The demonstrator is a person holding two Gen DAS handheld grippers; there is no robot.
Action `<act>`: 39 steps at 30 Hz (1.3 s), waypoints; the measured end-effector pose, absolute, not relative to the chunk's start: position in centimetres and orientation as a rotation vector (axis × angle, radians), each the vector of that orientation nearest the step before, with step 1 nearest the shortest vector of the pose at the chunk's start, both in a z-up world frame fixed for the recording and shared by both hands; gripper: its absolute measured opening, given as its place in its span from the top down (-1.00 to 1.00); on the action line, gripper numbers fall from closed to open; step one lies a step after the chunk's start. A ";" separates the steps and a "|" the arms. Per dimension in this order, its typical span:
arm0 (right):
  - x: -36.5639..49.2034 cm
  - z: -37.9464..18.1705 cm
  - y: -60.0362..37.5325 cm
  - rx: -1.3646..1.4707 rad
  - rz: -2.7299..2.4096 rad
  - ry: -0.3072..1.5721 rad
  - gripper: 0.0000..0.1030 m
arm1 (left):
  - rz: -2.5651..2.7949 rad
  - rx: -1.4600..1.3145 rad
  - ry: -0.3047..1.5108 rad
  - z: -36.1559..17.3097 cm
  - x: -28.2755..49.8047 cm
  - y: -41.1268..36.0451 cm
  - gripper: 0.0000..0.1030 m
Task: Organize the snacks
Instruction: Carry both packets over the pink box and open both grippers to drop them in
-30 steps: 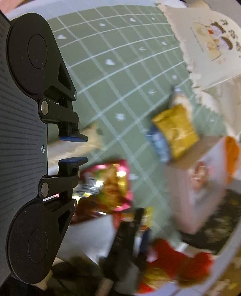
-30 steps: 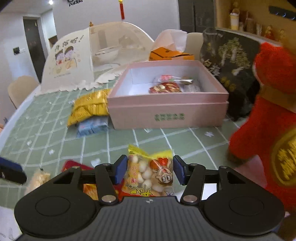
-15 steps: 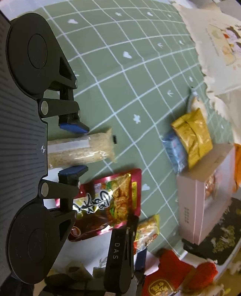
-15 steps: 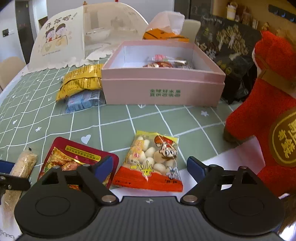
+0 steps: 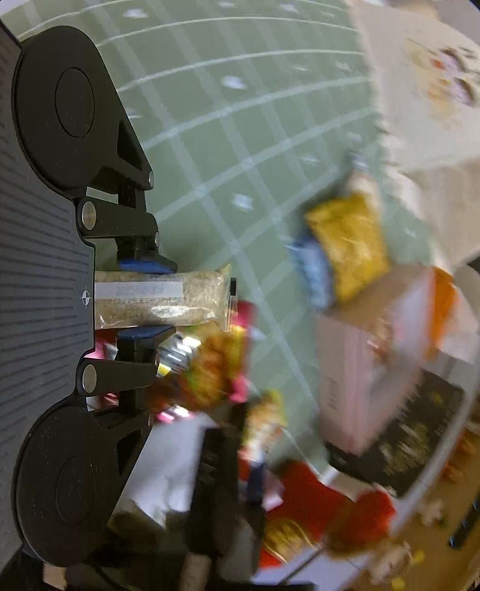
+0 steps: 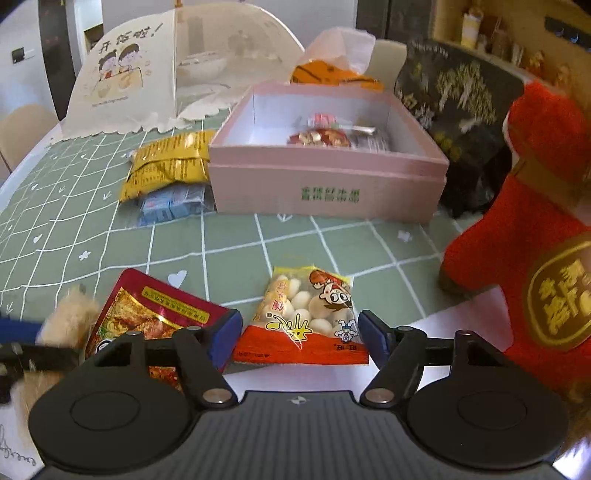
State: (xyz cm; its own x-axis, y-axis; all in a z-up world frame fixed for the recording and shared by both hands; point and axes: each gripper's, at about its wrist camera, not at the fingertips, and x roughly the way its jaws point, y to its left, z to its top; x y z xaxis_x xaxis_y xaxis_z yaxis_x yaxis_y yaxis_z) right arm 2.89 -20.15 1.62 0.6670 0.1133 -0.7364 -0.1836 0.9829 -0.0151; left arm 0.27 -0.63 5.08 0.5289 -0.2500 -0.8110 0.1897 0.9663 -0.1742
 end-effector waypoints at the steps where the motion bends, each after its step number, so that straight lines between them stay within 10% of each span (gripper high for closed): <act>1: 2.8 2.0 -20.4 -0.081 0.165 0.818 -0.37 | -0.287 -0.096 0.951 6.1 0.9 -0.7 0.36; 14: 1.0 6.5 -22.1 -0.082 0.106 0.724 -0.36 | -0.389 -0.296 0.581 16.7 16.6 -3.0 0.34; 22: 2.6 9.1 -23.8 0.006 0.137 0.707 -0.36 | -0.338 -0.335 0.794 11.7 13.4 1.0 0.34; 24: 4.6 11.0 -24.0 0.023 0.182 0.709 0.61 | -0.303 -0.355 0.878 9.5 12.1 2.0 0.34; 25: 6.0 12.1 -24.1 0.030 0.195 0.711 0.65 | -0.294 -0.363 0.908 8.5 11.3 2.4 0.34; 29: 11.9 16.7 -24.4 0.033 0.211 0.655 0.60 | -0.274 -0.412 0.973 6.2 9.3 3.2 0.34; 35: 12.4 14.8 -23.0 0.035 0.277 0.740 -0.38 | -0.228 -0.353 0.994 6.1 6.8 3.3 0.34; 39: 10.7 8.0 -21.2 0.062 0.229 0.933 -0.41 | -0.236 -0.303 1.028 5.8 5.5 2.0 0.34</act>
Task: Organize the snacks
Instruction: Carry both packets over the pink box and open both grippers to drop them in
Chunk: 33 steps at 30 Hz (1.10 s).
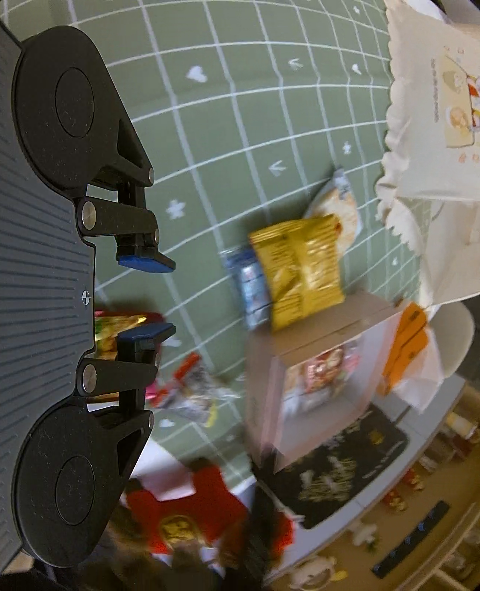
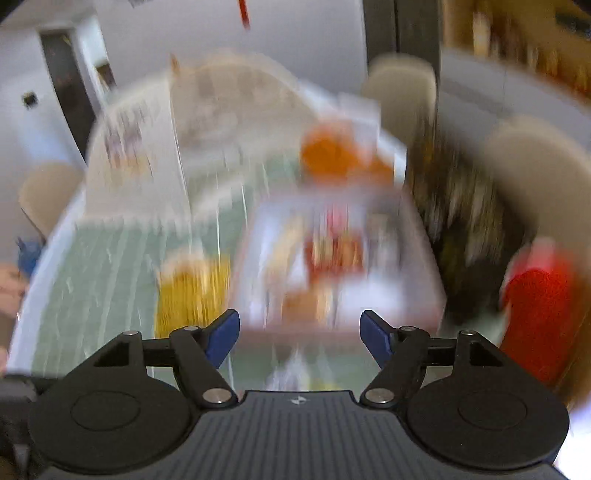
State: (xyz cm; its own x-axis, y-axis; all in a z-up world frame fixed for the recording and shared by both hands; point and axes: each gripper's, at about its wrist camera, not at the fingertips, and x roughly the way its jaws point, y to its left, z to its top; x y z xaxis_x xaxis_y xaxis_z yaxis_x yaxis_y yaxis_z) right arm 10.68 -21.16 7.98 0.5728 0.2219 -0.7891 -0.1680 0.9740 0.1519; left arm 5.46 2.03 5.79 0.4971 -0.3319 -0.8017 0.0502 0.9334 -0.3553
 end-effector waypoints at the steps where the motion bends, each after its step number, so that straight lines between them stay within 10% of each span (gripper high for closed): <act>1: 10.4 6.5 -20.9 0.085 0.193 0.965 -0.41 | -0.245 -0.291 1.038 5.6 5.3 1.7 0.34; 10: 10.8 1.6 -18.3 0.203 0.084 1.044 -0.52 | -0.278 -0.212 1.081 5.2 4.6 -0.6 0.34; 14: 9.3 1.9 -17.8 0.075 0.130 1.019 -0.18 | -0.284 -0.208 1.088 5.2 4.7 -0.6 0.34; 24: 10.8 14.8 -21.5 0.042 0.169 0.683 -0.08 | -0.268 -0.252 1.091 5.0 5.0 0.3 0.34; 28: 15.0 17.8 -21.9 0.018 0.050 0.557 -0.61 | -0.278 -0.273 1.076 5.1 5.8 1.0 0.34; 33: 13.8 15.2 -22.8 0.057 0.124 0.630 -0.61 | -0.274 -0.302 0.965 6.1 8.5 2.8 0.34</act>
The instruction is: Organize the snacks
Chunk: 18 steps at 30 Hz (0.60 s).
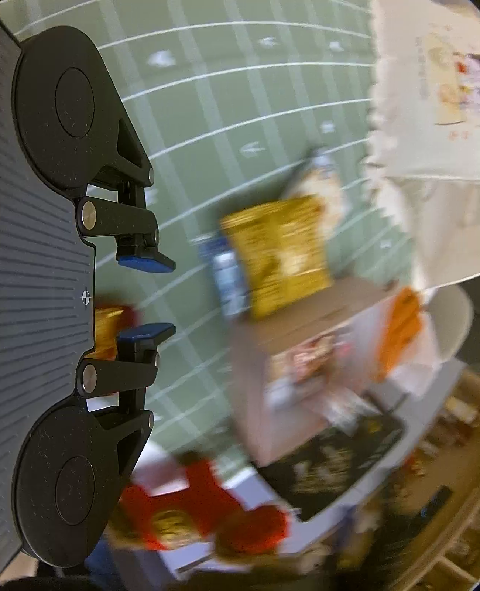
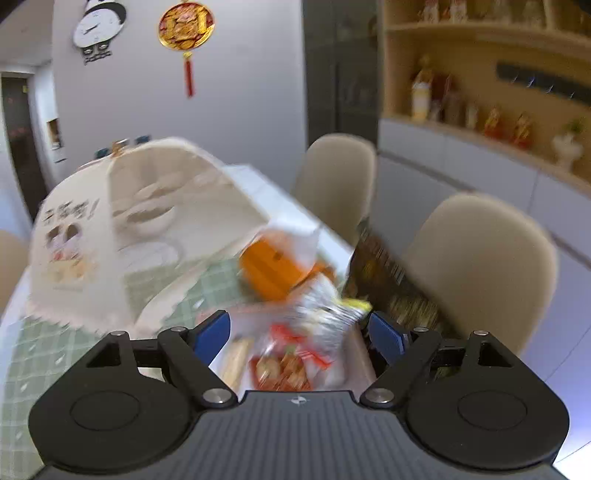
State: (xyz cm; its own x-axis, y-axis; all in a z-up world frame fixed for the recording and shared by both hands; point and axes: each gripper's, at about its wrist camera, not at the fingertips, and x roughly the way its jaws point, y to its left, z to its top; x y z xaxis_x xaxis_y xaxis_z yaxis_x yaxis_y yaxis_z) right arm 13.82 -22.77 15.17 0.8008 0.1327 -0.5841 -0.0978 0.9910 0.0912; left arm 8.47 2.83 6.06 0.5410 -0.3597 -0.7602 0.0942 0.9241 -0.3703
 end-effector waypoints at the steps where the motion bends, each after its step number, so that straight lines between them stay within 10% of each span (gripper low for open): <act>1: 13.2 14.0 -22.6 0.048 0.147 0.666 -0.61 | -0.269 -0.302 0.942 6.3 9.3 3.1 0.34; 18: 2.3 1.5 -18.2 -0.171 0.287 0.964 -0.61 | -0.351 -0.076 0.910 4.7 17.4 2.3 0.33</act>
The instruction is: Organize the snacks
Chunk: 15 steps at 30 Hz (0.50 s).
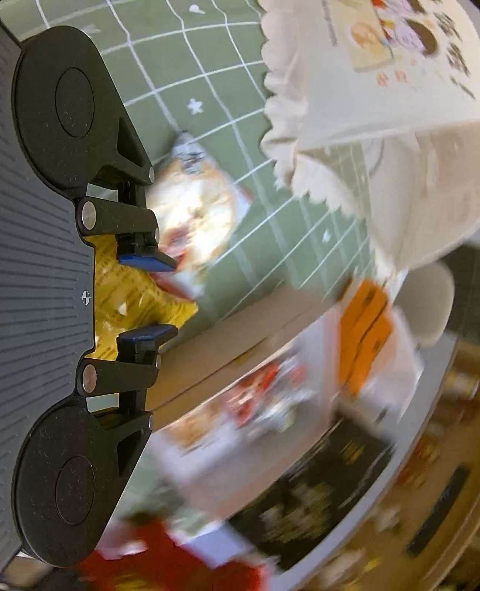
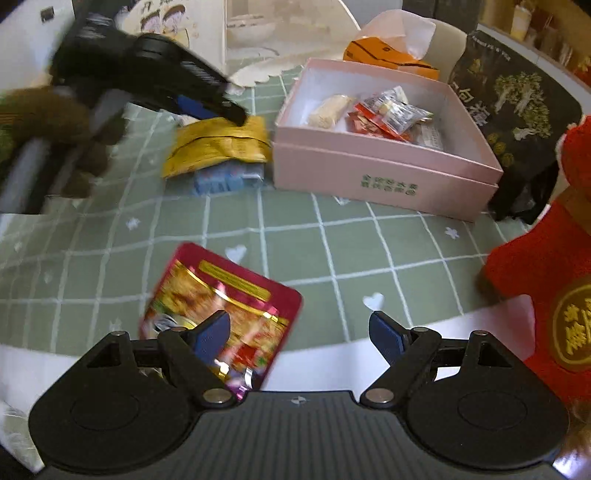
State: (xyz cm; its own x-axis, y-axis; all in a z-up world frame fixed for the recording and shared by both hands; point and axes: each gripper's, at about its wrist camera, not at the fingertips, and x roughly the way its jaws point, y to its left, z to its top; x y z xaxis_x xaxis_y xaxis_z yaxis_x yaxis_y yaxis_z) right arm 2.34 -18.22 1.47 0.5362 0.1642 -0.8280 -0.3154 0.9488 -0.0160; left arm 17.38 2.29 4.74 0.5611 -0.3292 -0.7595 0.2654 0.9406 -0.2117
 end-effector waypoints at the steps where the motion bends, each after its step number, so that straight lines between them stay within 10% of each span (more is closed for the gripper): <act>1: 2.4 1.2 -18.5 -0.154 0.281 0.976 -0.61 | -0.369 -0.045 0.913 4.8 16.3 2.1 0.32; 15: 3.0 0.3 -19.1 -0.063 0.258 0.972 -0.65 | -0.389 -0.124 1.042 4.8 8.4 4.0 0.23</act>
